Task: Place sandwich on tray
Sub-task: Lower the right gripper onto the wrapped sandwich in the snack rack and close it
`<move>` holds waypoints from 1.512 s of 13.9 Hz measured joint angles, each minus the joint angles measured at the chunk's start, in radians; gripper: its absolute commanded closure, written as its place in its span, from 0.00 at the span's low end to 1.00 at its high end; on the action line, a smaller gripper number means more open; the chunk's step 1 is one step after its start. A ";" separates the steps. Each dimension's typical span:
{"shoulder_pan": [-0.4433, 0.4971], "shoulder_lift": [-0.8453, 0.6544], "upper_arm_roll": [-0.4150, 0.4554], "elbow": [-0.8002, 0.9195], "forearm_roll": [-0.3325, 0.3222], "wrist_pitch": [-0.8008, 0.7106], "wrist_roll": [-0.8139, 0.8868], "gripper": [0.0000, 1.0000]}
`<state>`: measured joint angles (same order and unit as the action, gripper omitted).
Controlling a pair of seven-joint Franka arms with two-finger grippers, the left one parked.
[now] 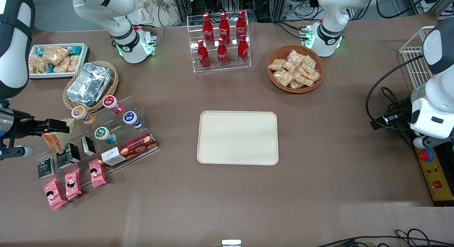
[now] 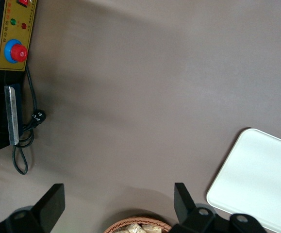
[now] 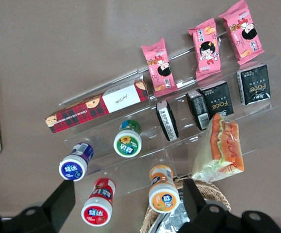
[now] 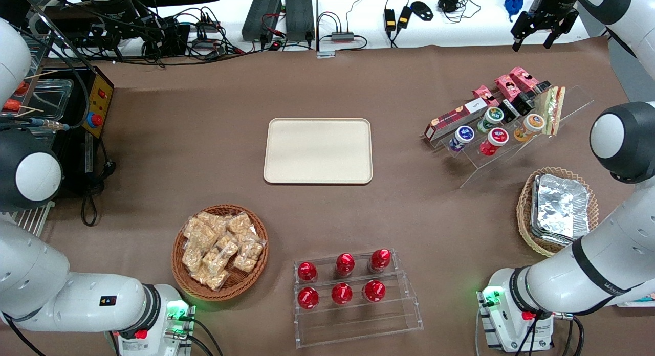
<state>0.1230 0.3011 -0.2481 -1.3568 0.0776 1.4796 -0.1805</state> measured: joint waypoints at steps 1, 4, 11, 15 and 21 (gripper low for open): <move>0.000 0.000 0.000 0.000 0.000 0.000 0.000 0.01; -0.001 0.000 0.000 0.000 0.000 0.001 0.000 0.01; -0.031 -0.002 -0.005 0.002 -0.001 0.001 0.000 0.01; -0.115 -0.025 -0.008 -0.005 -0.004 -0.007 -0.013 0.01; -0.173 -0.043 -0.005 -0.104 -0.073 0.057 -0.119 0.01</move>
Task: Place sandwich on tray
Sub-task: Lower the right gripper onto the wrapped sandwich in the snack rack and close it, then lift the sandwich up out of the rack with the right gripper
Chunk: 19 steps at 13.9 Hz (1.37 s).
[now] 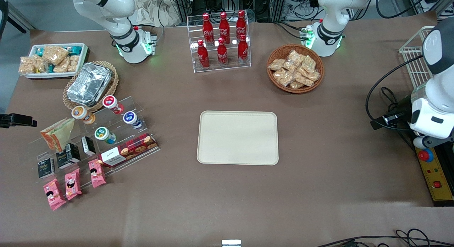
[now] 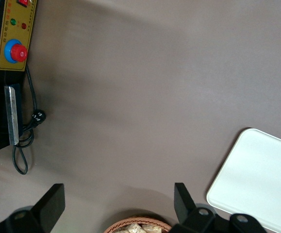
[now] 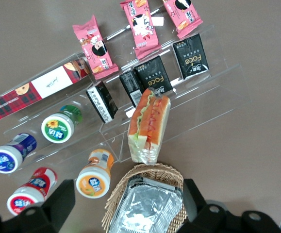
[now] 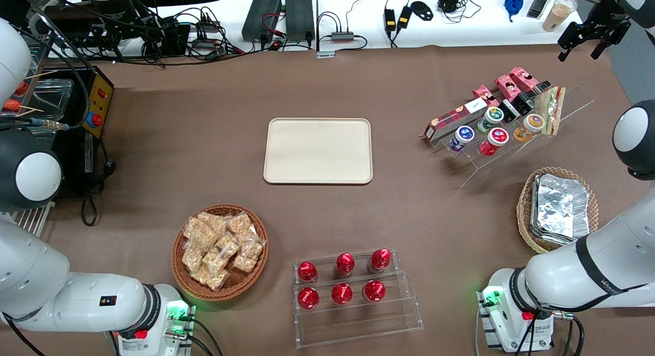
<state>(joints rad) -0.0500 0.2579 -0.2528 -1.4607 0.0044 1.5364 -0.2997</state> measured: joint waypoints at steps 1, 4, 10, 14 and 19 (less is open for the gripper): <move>0.003 -0.012 0.001 -0.034 -0.001 0.035 0.000 0.01; 0.007 -0.049 0.004 -0.151 -0.007 0.145 -0.001 0.01; 0.007 -0.101 0.006 -0.355 -0.032 0.354 -0.001 0.01; 0.005 -0.100 0.005 -0.432 -0.034 0.456 -0.001 0.01; -0.008 -0.088 0.002 -0.489 -0.035 0.551 -0.001 0.06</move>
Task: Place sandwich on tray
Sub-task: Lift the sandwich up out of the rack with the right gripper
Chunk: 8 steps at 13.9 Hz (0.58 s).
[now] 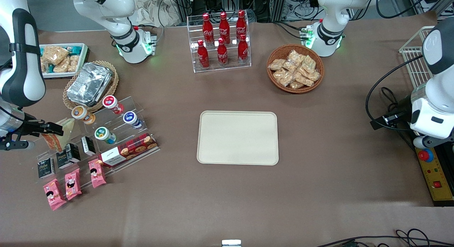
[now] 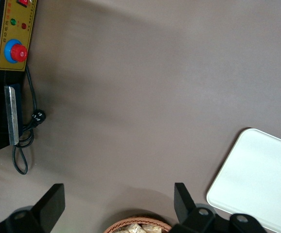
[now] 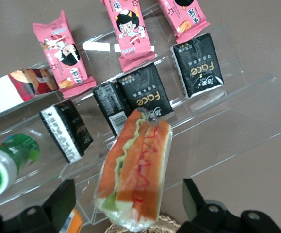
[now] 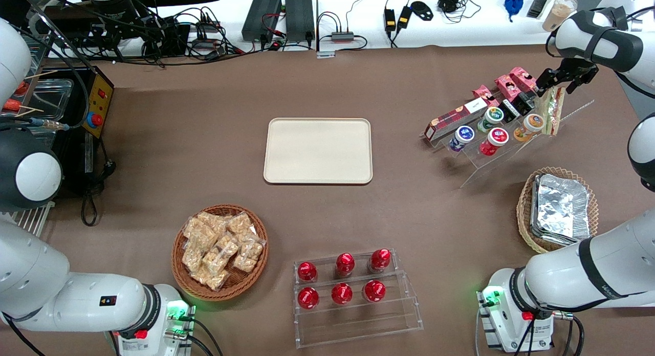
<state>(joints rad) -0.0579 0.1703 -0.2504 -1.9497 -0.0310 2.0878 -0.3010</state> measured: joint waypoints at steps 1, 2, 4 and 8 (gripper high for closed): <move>0.000 0.007 0.000 -0.003 0.000 0.007 0.000 0.09; 0.000 0.013 0.000 -0.006 0.000 0.011 0.000 0.18; 0.000 0.018 0.000 -0.009 0.000 0.015 0.000 0.29; 0.000 0.018 0.000 -0.012 0.000 0.015 -0.003 0.52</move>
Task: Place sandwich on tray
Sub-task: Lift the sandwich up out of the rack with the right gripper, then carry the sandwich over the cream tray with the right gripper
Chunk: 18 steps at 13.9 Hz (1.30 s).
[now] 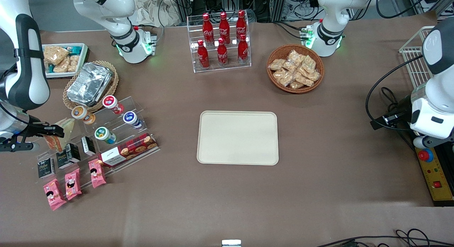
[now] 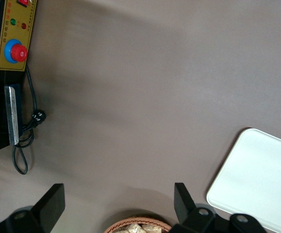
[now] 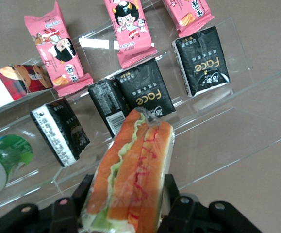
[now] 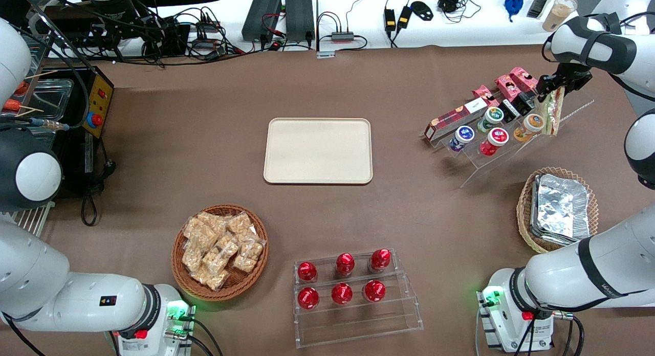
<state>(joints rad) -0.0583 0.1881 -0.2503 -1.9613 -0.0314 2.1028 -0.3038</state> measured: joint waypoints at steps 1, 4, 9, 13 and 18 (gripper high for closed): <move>0.000 0.000 0.000 0.000 0.000 0.000 -0.007 0.53; 0.000 -0.002 0.001 0.006 0.000 -0.002 -0.024 0.53; 0.013 -0.007 0.012 0.148 0.000 -0.162 -0.057 0.53; 0.097 -0.015 0.020 0.329 0.001 -0.368 -0.069 0.53; 0.281 -0.015 0.029 0.386 0.096 -0.456 -0.069 0.53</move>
<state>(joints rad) 0.2232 0.1736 -0.2209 -1.5751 0.0647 1.6464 -0.3726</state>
